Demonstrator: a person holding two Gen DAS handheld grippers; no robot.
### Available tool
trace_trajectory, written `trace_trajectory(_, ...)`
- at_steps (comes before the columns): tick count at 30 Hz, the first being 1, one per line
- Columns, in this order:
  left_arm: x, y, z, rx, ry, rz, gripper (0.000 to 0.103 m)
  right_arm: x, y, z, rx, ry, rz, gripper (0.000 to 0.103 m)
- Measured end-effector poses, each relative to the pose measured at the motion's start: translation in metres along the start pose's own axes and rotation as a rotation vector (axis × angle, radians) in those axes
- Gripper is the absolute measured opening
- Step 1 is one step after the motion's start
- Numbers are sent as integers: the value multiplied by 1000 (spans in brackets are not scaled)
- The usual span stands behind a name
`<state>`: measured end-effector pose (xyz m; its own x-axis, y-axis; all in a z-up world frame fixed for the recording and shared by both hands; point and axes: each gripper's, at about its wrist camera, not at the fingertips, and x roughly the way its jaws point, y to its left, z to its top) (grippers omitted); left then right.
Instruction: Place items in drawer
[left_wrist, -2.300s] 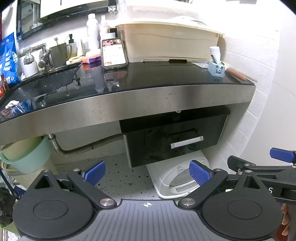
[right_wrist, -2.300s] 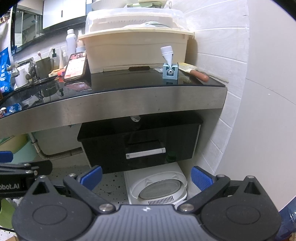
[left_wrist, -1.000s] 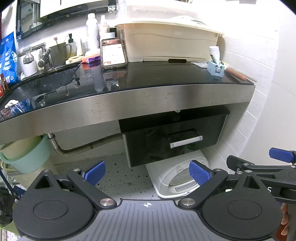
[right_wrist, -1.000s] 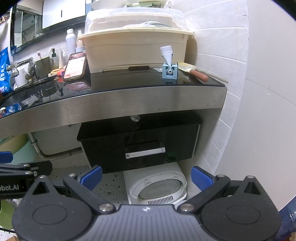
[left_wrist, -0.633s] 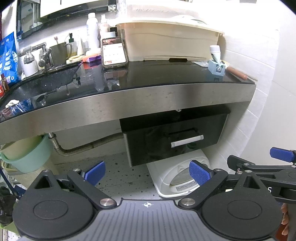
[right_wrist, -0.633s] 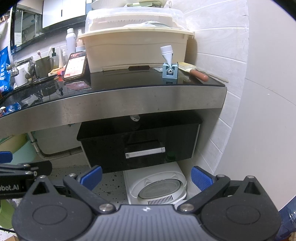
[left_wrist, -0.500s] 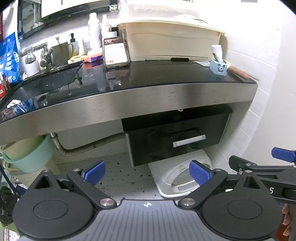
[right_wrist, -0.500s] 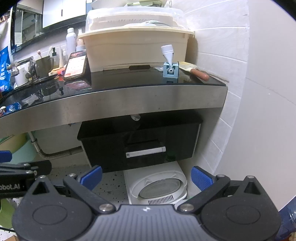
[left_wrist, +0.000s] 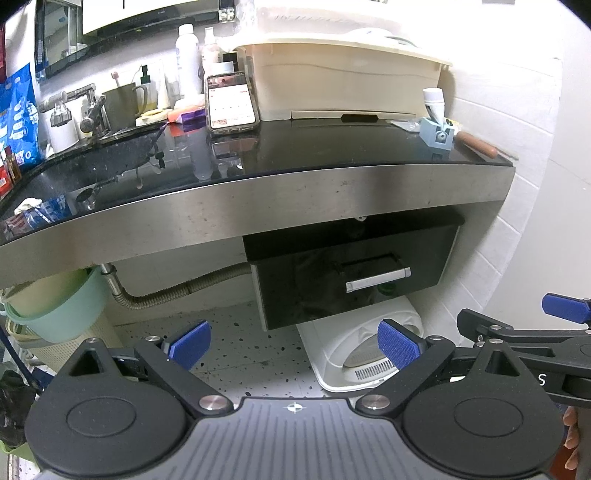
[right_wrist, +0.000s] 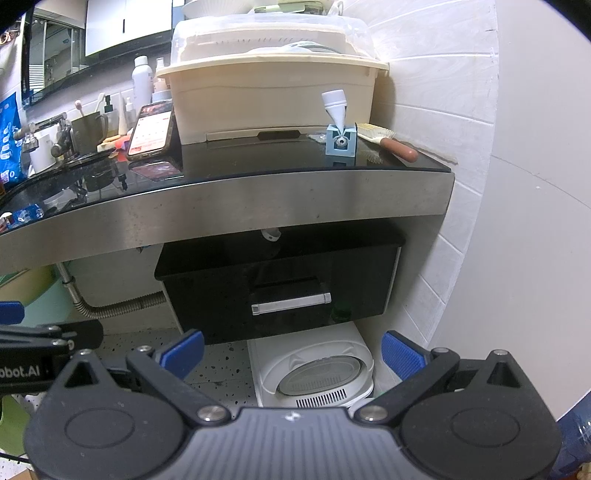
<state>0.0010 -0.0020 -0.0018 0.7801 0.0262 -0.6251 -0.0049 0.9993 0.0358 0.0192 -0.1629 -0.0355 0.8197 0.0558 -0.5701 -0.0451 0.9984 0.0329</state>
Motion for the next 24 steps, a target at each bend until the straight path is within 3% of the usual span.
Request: trace_trajectory(24, 5, 1, -1, -3, 13, -5, 98, 4, -1, -2, -4, 5, -1, 103)
